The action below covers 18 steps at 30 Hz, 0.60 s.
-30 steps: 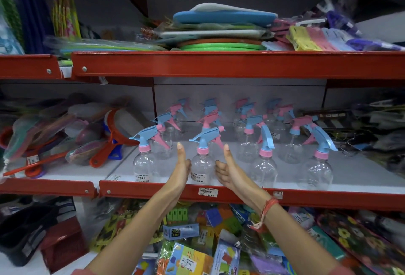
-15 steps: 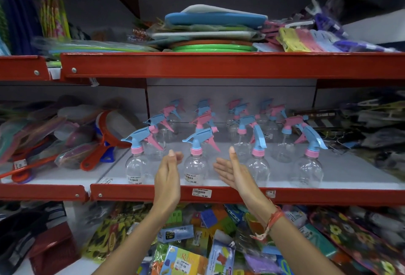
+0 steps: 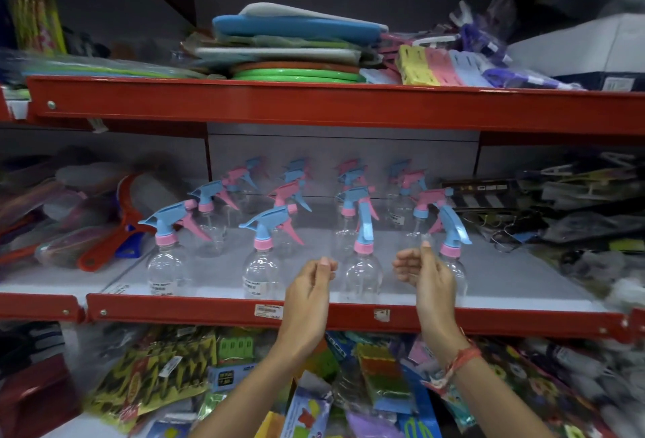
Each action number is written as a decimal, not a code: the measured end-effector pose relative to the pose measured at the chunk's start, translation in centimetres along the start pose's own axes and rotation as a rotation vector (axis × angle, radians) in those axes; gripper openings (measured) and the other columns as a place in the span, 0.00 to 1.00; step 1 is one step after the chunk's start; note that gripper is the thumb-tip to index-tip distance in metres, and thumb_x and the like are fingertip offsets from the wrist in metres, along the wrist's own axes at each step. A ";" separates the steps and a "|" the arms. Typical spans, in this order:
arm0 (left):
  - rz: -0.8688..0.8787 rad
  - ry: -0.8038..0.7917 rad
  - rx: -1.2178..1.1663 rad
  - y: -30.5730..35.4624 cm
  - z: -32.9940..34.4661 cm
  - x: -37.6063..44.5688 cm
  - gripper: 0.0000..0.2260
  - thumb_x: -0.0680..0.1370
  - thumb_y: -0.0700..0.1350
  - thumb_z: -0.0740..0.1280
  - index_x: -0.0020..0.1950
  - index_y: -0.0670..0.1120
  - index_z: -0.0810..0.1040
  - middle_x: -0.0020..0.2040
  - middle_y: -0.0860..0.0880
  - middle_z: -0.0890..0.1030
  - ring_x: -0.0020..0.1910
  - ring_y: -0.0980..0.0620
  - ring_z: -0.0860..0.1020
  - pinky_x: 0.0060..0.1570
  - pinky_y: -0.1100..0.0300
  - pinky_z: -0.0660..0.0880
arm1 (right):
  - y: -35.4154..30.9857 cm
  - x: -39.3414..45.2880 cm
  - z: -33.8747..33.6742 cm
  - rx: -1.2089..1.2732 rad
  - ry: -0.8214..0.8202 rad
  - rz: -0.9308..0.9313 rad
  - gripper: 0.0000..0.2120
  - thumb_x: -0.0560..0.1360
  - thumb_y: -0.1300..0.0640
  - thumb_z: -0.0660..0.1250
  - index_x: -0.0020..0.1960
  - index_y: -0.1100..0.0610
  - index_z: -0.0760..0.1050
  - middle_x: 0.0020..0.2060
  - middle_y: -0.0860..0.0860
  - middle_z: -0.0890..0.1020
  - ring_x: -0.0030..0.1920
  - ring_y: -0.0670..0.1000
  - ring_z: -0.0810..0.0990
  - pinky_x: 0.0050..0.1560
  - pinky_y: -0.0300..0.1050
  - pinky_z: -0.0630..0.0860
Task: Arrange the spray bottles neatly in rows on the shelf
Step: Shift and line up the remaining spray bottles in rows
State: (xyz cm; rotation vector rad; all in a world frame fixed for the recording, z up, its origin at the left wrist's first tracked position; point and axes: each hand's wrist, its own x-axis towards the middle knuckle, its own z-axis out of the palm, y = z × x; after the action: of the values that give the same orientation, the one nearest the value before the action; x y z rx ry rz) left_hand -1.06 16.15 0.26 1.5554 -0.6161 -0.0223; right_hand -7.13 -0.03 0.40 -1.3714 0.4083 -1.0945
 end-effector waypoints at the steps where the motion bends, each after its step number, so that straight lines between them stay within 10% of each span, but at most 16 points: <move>1: -0.023 -0.002 0.023 0.1 0.6 0.0 0.17 0.80 0.56 0.53 0.54 0.49 0.77 0.53 0.54 0.80 0.57 0.55 0.77 0.55 0.61 0.68 | 0.2 0.7 0.0 -0.013 -0.023 0.010 0.19 0.81 0.49 0.56 0.42 0.57 0.79 0.40 0.56 0.84 0.45 0.57 0.83 0.46 0.48 0.78; 7: -0.168 -0.043 0.075 1.1 2.7 -0.2 0.29 0.77 0.65 0.46 0.74 0.53 0.61 0.74 0.53 0.65 0.68 0.56 0.64 0.62 0.60 0.57 | 1.4 4.0 1.2 -0.173 -0.508 0.218 0.39 0.73 0.30 0.48 0.75 0.53 0.61 0.75 0.50 0.65 0.74 0.51 0.62 0.75 0.52 0.57; 18: -0.333 -0.187 0.037 0.9 4.0 1.1 0.46 0.64 0.77 0.38 0.75 0.53 0.58 0.75 0.51 0.62 0.74 0.50 0.61 0.71 0.53 0.52 | 1.3 4.2 2.3 -0.103 -0.750 0.412 0.45 0.69 0.25 0.41 0.78 0.51 0.55 0.78 0.50 0.59 0.77 0.50 0.56 0.76 0.62 0.49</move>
State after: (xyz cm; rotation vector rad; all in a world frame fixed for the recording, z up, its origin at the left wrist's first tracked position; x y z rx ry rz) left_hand -1.93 12.06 1.07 1.6893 -0.4992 -0.4135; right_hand -2.75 -2.33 1.20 -1.5867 0.1752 -0.1849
